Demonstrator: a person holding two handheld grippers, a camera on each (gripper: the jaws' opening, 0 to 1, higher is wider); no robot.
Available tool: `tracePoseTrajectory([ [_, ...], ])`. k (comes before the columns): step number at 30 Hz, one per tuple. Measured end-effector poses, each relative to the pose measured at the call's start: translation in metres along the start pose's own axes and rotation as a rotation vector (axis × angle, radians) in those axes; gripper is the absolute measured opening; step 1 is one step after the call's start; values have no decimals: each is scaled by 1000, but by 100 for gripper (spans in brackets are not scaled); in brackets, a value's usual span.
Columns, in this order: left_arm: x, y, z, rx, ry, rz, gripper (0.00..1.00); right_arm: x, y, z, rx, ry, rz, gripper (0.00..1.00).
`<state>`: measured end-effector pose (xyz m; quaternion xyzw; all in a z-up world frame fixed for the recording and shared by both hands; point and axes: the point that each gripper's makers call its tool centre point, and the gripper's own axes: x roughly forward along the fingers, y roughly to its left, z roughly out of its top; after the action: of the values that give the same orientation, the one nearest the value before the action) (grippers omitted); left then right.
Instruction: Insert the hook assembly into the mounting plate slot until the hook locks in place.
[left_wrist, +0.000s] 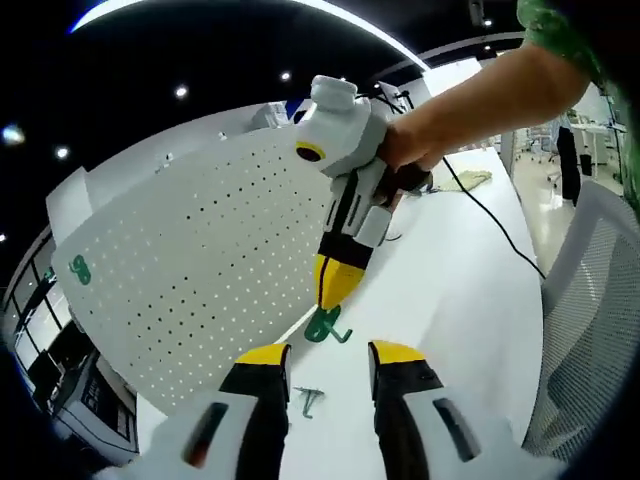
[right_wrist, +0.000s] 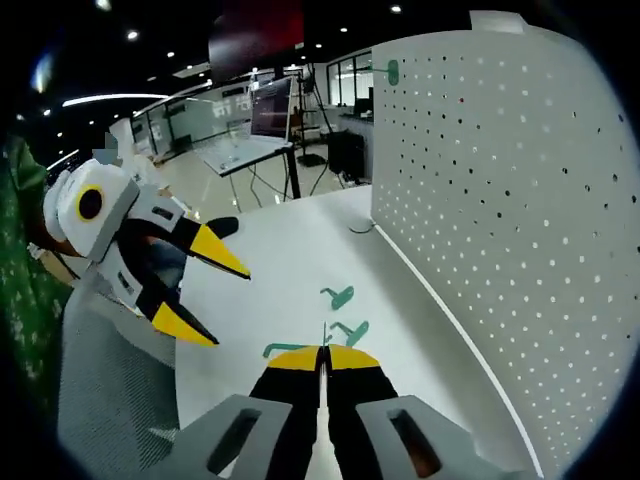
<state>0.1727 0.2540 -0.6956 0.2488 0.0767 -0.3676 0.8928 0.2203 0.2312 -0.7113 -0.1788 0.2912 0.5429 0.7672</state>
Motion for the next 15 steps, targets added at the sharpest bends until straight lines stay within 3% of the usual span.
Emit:
tracePoseTrajectory([
  [15,6,-20,-5,72,6,-42,28,0,29,3,68,18,44,0],
])
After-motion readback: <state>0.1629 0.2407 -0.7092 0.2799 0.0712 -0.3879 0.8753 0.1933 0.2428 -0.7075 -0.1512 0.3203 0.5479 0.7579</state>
